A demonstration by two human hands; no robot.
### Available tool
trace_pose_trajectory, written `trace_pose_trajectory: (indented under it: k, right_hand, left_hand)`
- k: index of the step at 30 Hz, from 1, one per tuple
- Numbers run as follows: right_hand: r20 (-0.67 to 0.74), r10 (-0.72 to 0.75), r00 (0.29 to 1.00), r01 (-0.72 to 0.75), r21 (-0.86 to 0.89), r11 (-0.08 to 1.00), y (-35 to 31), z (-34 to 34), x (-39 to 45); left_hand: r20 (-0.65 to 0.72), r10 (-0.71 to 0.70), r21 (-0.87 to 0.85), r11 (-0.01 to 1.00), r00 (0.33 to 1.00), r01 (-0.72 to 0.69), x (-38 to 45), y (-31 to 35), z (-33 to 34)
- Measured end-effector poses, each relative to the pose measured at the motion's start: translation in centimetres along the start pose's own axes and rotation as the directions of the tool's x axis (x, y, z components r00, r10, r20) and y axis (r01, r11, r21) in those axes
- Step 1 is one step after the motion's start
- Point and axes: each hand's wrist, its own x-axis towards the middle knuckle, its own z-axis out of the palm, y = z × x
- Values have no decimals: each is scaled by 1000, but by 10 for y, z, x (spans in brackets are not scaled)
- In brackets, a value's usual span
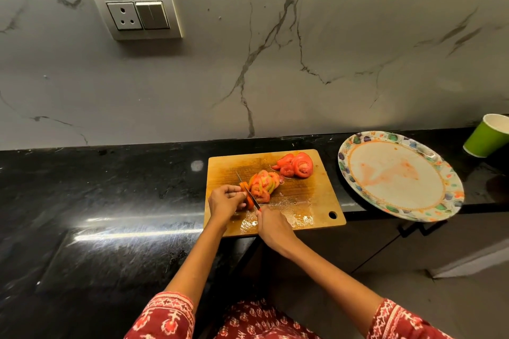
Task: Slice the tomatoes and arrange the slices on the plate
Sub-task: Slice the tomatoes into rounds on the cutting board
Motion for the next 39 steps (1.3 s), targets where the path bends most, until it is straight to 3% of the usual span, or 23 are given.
trace_pose_trajectory:
  k: [6,13,17,32,39]
  right_hand:
    - [1,1,1000,-1,14,1000,0,-1,1]
    - [-2,-3,1000,3,2,1000,-1,-1,-1]
    - [-5,-8,1000,8,-5,1000,6,-1,-5]
    - [30,5,1000,-4,-29,1000,1,-3,-1]
    - [18,4,1000,-4,0,1000,6,-1,-2]
  left_hand:
    - [51,-109,0,994,993,109,-1,4,5]
    - [-40,-79,105,991,996,83,0,3,9]
    - [-2,-58,138,989,998,58,-1,8,8]
    - [-23,-10,159,987,1000,14,-11,14,5]
    - [-34,-66,121,990,997,69,-15,8,10]
